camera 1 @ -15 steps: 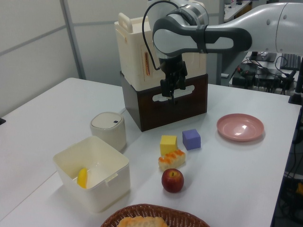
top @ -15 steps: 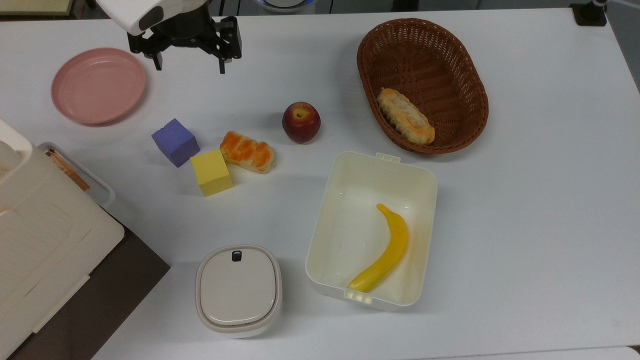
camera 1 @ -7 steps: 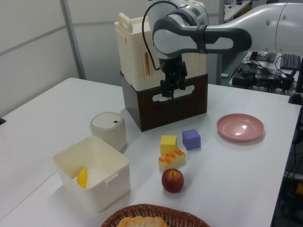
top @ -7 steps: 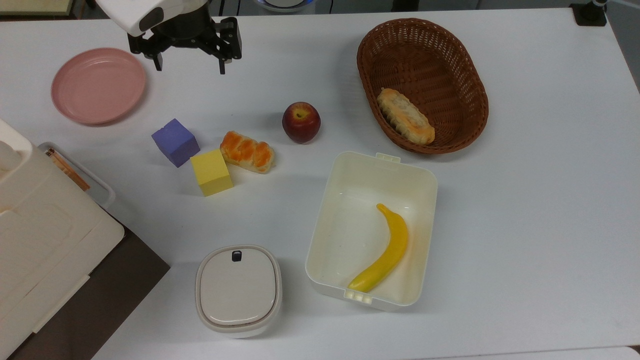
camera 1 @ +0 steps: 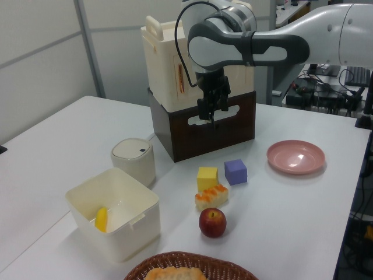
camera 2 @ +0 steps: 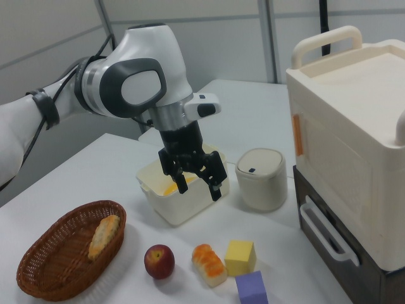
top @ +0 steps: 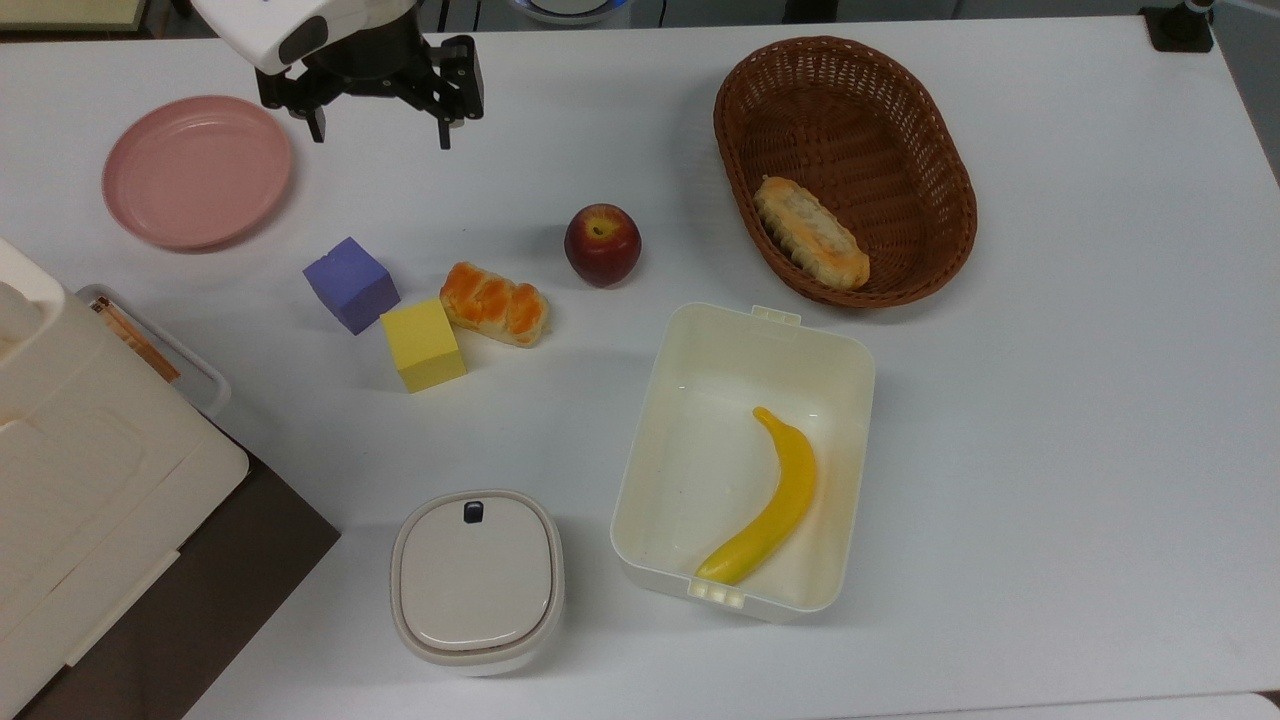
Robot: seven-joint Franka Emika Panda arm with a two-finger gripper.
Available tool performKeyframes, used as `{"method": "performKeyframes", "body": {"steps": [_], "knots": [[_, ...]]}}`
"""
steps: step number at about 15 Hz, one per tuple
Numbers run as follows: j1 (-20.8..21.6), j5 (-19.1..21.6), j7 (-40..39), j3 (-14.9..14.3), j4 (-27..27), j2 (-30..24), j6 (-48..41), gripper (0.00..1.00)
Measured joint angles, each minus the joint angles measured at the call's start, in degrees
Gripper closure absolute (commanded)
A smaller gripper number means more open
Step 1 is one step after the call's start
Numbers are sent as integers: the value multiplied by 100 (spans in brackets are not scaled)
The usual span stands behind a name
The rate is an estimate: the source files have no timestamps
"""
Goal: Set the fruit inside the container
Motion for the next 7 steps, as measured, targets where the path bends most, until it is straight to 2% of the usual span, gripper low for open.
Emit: {"method": "performKeyframes", "body": {"steps": [7], "knots": [[1,0,-167,13,0,0,0,0]]}}
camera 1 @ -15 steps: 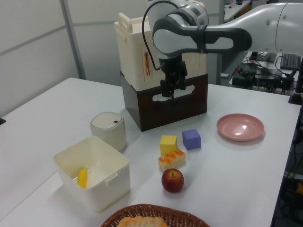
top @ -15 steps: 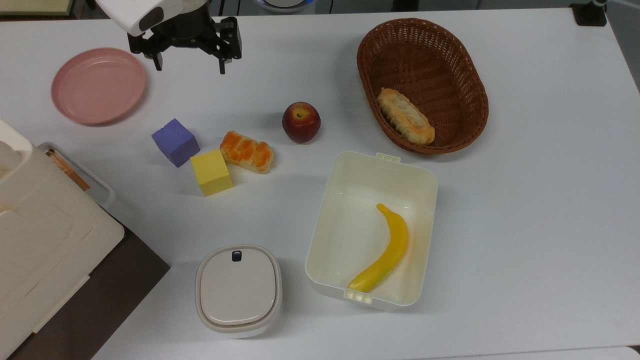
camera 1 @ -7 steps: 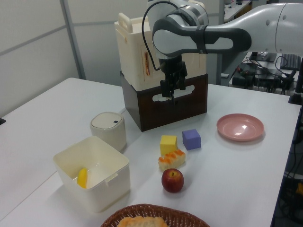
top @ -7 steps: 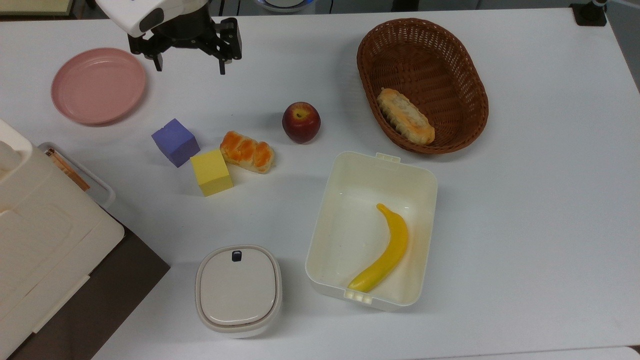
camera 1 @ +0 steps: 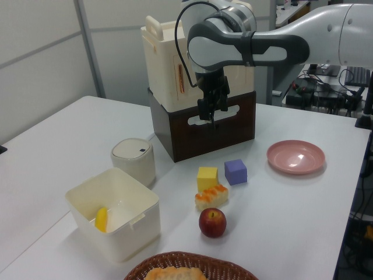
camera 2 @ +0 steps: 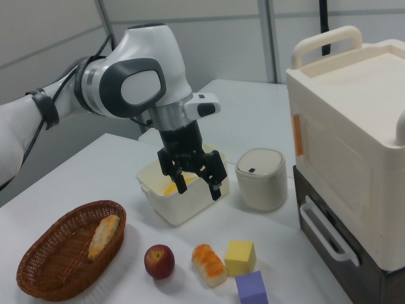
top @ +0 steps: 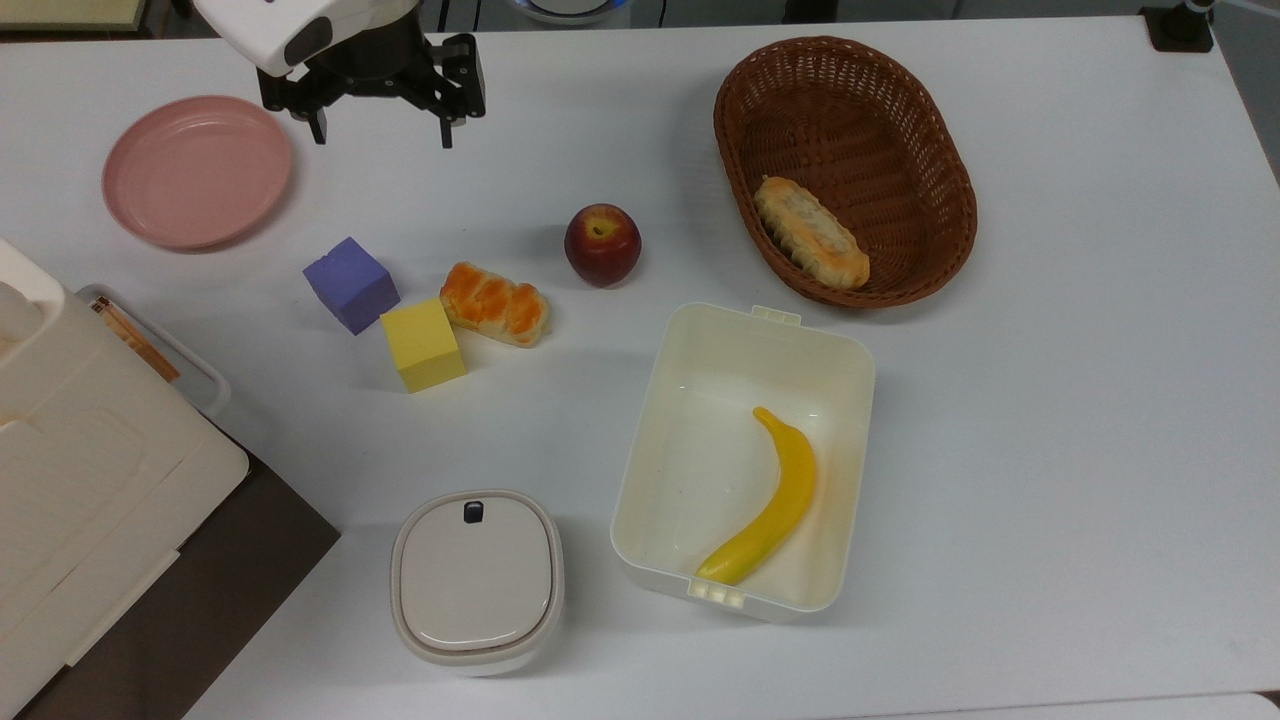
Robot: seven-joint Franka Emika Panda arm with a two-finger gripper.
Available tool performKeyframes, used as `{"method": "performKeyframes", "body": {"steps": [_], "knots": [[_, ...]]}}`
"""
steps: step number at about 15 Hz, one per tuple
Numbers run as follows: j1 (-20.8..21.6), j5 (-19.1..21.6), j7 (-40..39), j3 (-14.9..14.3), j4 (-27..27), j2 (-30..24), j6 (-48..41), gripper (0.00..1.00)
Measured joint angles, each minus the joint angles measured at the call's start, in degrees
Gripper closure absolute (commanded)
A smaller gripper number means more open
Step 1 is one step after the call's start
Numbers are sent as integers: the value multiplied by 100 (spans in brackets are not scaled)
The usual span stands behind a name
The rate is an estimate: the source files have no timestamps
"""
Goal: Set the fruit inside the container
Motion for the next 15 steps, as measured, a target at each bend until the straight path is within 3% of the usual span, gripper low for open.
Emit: {"method": "performKeyframes", "body": {"steps": [15], "knots": [[220,0,-49,13,-120,20,0,0]]}}
